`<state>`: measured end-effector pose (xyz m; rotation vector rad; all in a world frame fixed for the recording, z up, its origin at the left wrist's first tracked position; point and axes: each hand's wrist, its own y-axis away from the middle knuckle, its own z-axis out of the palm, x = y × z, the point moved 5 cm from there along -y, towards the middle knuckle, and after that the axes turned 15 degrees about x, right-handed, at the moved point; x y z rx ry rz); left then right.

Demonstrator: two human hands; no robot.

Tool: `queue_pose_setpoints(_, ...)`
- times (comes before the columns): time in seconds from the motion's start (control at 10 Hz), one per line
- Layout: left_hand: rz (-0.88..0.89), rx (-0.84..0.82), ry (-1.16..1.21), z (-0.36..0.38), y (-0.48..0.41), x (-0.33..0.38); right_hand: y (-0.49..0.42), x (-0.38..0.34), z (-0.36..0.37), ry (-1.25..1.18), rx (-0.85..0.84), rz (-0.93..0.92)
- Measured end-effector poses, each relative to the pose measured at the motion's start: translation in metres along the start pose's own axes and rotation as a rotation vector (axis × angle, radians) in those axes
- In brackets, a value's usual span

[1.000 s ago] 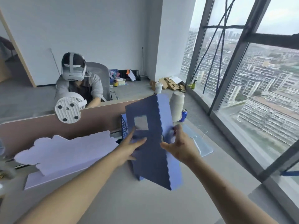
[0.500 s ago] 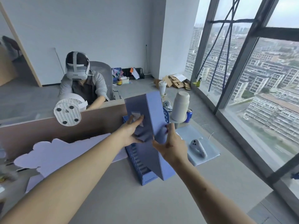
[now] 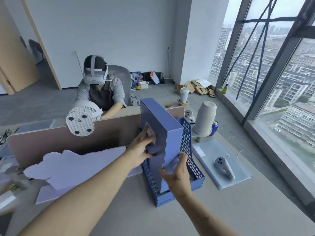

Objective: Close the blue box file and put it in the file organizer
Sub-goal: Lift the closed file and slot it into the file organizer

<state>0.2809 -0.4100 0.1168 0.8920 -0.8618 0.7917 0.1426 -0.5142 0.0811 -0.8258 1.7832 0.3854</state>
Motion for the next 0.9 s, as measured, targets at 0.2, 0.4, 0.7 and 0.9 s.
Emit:
queue_pose_setpoints(0.2, -0.008, -0.020, 0.028, -0.009, -0.005, -0.021, 0.010, 0.032, 0.017, -0.068, 0.052, 0.087)
queue_pose_setpoints(0.4, -0.038, 0.029, 0.019, -0.023, -0.002, -0.049, 0.024, 0.071, 0.039, -0.068, 0.030, 0.151)
queue_pose_setpoints(0.7, -0.015, 0.199, -0.059, -0.040, 0.012, -0.062, 0.022, 0.087, 0.046, 0.023, -0.015, 0.071)
queue_pose_setpoints(0.9, 0.101, 0.294, -0.394, -0.068, 0.057, -0.054, -0.008, 0.088, 0.008, -0.117, -0.086, 0.017)
